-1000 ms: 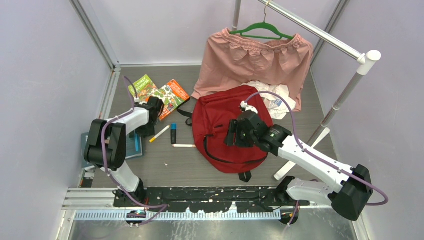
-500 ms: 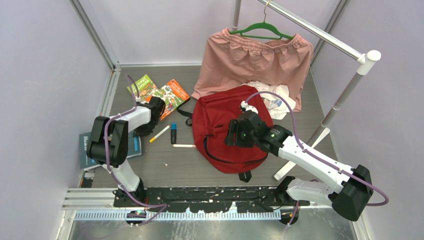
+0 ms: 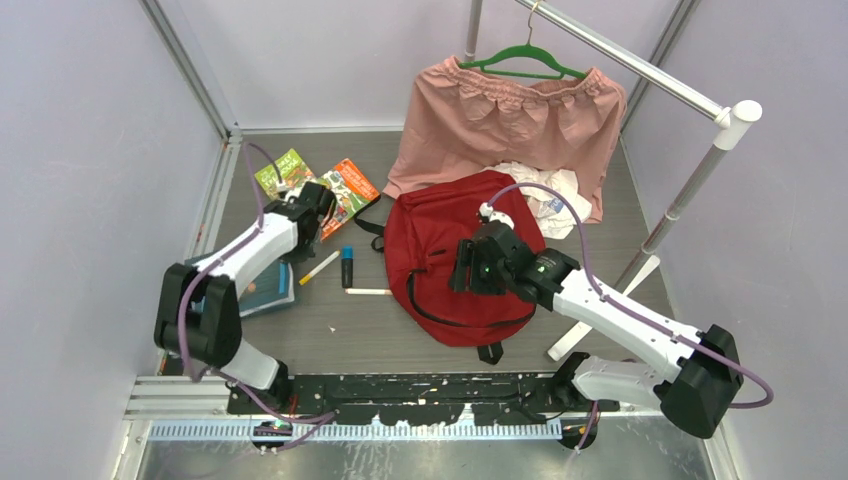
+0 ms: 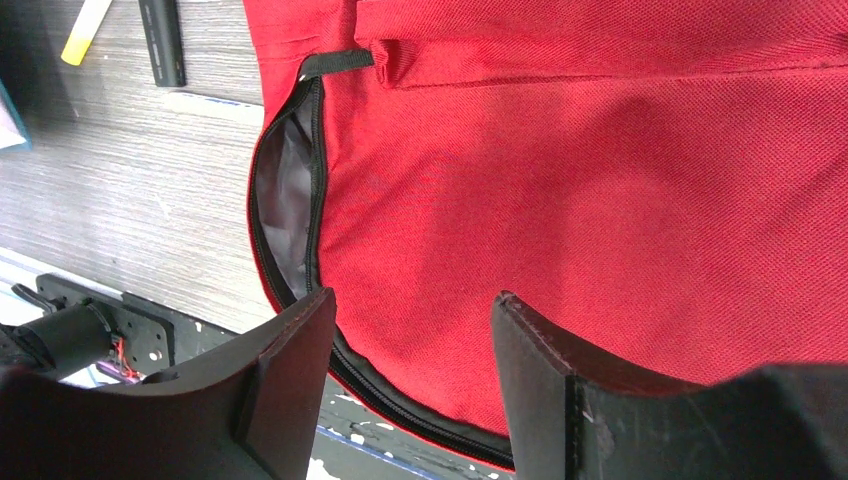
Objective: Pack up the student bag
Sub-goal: Adjust the book at the center of the board.
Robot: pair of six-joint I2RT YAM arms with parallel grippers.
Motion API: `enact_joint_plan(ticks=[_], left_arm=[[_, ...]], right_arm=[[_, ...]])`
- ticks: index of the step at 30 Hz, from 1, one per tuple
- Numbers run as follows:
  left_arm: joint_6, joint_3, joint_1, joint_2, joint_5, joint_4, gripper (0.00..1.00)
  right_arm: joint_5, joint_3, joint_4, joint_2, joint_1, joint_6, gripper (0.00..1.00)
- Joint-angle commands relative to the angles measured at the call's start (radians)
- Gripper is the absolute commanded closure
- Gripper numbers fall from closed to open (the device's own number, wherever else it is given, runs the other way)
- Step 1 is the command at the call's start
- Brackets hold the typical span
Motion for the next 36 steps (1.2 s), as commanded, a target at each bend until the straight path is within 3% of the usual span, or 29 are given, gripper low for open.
enact_joint_plan(ticks=[1, 8, 16, 26, 32, 34, 36], left_arm=[[-0.037, 0.089, -0.068, -0.147, 0.131, -0.020, 1.00], [0.008, 0.127, -0.212, -0.306, 0.271, 0.070, 1.00], [0.007, 0.179, -0.343, -0.321, 0.381, 0.128, 1.00], [-0.025, 0.166, -0.575, -0.229, 0.472, 0.280, 1.00], [0.023, 0.260, -0.654, -0.113, 0.463, 0.212, 1.00], [0.044, 0.299, -0.654, -0.101, 0.455, 0.174, 0.92], [0.041, 0.321, -0.653, -0.102, 0.415, 0.154, 0.58]], right_arm=[[0.002, 0.041, 0.029, 0.010, 0.005, -0.005, 0.36], [0.014, 0.048, 0.033, 0.008, 0.005, -0.002, 0.36], [0.035, 0.049, 0.031, -0.014, 0.004, 0.005, 0.36], [0.093, 0.042, 0.034, -0.053, 0.004, 0.024, 0.35], [0.152, 0.028, 0.020, -0.148, 0.005, 0.041, 0.35], [0.178, 0.024, 0.008, -0.177, 0.005, 0.041, 0.35], [0.193, 0.020, 0.000, -0.188, 0.004, 0.038, 0.34]])
